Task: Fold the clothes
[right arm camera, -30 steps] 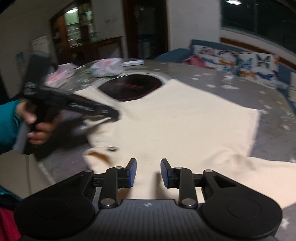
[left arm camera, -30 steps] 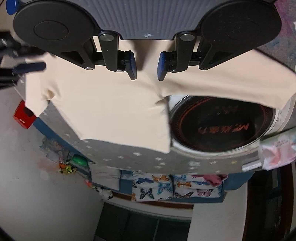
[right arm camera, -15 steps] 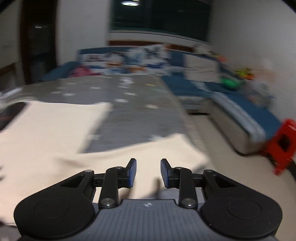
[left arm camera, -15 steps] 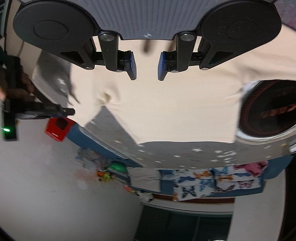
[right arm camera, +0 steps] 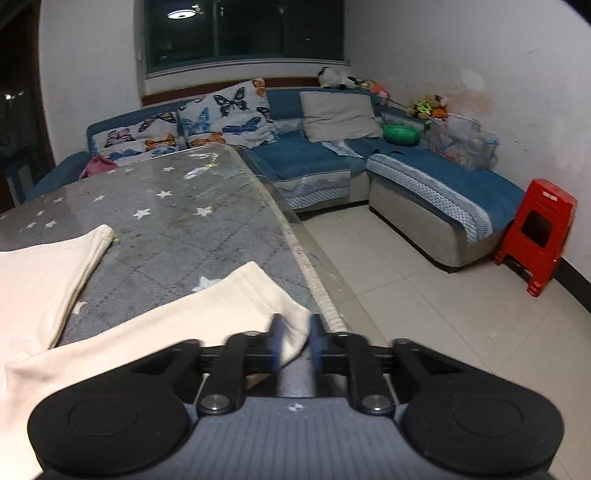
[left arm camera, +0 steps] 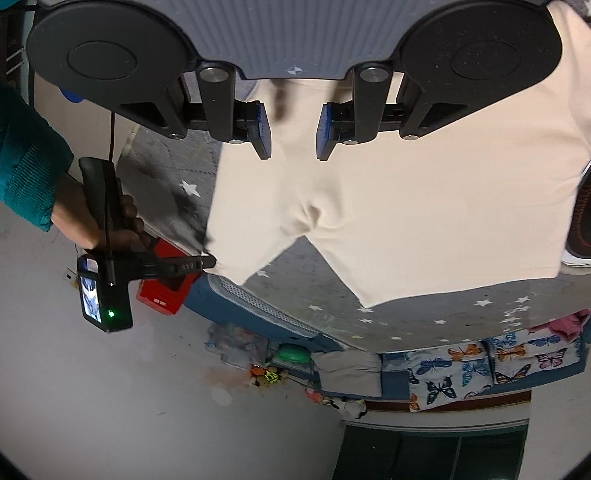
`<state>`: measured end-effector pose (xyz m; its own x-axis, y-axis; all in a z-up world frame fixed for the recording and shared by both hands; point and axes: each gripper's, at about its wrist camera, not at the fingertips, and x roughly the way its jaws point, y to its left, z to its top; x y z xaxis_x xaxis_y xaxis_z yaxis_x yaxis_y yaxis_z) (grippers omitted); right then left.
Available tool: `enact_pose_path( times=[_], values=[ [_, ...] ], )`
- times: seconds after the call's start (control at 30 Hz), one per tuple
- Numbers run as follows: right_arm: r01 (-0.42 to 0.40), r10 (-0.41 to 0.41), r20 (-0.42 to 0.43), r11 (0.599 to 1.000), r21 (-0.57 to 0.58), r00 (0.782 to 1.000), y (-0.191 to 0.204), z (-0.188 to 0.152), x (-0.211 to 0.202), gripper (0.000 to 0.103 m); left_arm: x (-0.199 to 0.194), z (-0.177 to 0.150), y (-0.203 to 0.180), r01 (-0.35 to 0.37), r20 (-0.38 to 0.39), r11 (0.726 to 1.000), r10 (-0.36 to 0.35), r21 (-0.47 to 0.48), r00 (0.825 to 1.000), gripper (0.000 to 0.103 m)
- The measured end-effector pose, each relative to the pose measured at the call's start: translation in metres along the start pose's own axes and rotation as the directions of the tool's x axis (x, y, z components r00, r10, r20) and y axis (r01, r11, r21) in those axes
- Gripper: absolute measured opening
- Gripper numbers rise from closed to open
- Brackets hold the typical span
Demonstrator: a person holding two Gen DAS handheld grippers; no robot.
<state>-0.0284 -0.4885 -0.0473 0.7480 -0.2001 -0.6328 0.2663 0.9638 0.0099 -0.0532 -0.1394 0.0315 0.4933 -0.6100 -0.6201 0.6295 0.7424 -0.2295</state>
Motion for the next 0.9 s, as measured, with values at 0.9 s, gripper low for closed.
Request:
enact_pose_path(
  times=[0.9],
  values=[
    [-0.148,0.163,0.053,0.966,-0.214,0.985,0.054,0.001,-0.08,0.015,-0.02,-0.008,0.013,0.008,0.018,1.0,-0.008,-0.002,1.0,0.034]
  ],
)
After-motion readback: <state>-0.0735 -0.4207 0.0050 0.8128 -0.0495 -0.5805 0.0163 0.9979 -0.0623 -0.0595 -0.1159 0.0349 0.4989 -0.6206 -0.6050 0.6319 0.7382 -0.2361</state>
